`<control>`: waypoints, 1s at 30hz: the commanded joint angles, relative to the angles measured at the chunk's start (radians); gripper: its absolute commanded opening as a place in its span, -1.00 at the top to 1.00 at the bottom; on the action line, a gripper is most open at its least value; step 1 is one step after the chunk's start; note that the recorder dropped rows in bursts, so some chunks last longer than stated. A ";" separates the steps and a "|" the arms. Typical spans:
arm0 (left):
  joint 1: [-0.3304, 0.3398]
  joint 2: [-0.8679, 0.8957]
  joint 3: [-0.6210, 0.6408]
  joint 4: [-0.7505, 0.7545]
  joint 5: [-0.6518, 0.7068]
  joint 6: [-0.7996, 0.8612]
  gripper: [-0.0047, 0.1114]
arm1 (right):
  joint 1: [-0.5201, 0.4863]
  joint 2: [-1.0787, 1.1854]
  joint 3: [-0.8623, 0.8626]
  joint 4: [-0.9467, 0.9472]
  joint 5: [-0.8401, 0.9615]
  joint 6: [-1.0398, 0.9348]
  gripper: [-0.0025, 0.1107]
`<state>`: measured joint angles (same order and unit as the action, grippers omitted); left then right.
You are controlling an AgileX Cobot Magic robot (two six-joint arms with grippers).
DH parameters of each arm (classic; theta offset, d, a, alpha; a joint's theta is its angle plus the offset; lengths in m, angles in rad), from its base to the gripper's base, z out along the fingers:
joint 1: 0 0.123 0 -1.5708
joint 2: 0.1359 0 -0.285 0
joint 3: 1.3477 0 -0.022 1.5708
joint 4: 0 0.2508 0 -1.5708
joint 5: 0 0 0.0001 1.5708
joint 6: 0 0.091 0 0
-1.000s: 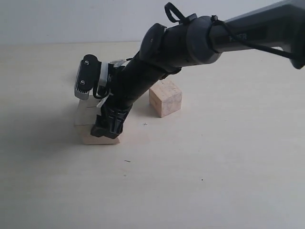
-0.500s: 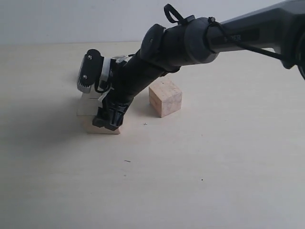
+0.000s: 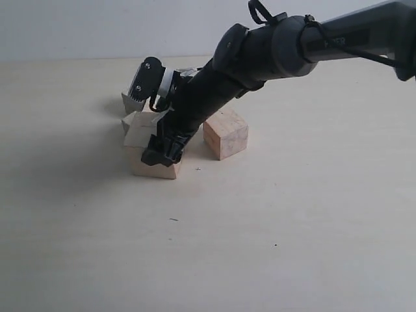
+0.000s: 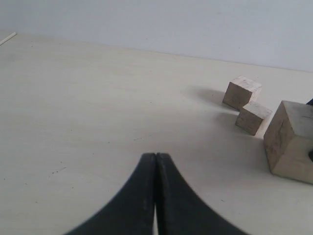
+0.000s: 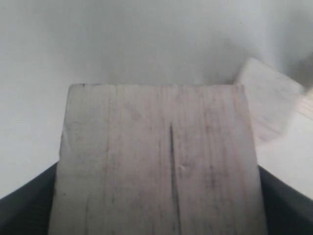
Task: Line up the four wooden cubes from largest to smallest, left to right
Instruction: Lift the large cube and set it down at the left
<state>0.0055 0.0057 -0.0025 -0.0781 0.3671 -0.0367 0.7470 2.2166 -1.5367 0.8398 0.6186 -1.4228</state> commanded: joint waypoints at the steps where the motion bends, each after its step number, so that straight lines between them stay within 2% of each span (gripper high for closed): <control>1: -0.006 -0.006 0.003 -0.011 -0.011 0.001 0.92 | 0.051 -0.010 -0.009 0.353 0.106 -0.239 0.96; 6: -0.006 -0.006 0.003 -0.011 -0.011 0.001 0.92 | 0.079 0.072 -0.163 0.436 0.051 -0.249 0.96; 11: -0.006 -0.006 0.003 -0.011 -0.011 0.001 0.92 | 0.079 0.203 -0.356 0.431 -0.047 -0.100 0.96; 13: -0.006 -0.006 0.003 -0.011 -0.011 0.001 0.92 | 0.077 0.214 -0.370 0.343 -0.136 0.022 0.96; 15: -0.006 -0.006 0.003 -0.011 -0.011 0.001 0.92 | 0.070 0.214 -0.370 0.154 -0.194 0.189 0.96; 22: -0.006 -0.006 0.003 -0.011 -0.011 0.001 0.92 | 0.008 0.180 -0.376 -0.302 -0.199 0.711 0.96; 26: -0.006 -0.006 0.003 -0.011 -0.011 0.001 0.92 | -0.005 0.145 -0.376 -0.481 -0.179 0.849 0.96; 30: -0.006 -0.006 0.003 -0.011 -0.011 0.001 0.92 | -0.010 0.093 -0.376 -0.502 -0.112 0.832 0.96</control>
<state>0.0055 0.0057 -0.0025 -0.0781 0.3671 -0.0367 0.7393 2.3672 -1.8986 0.3583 0.4805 -0.5898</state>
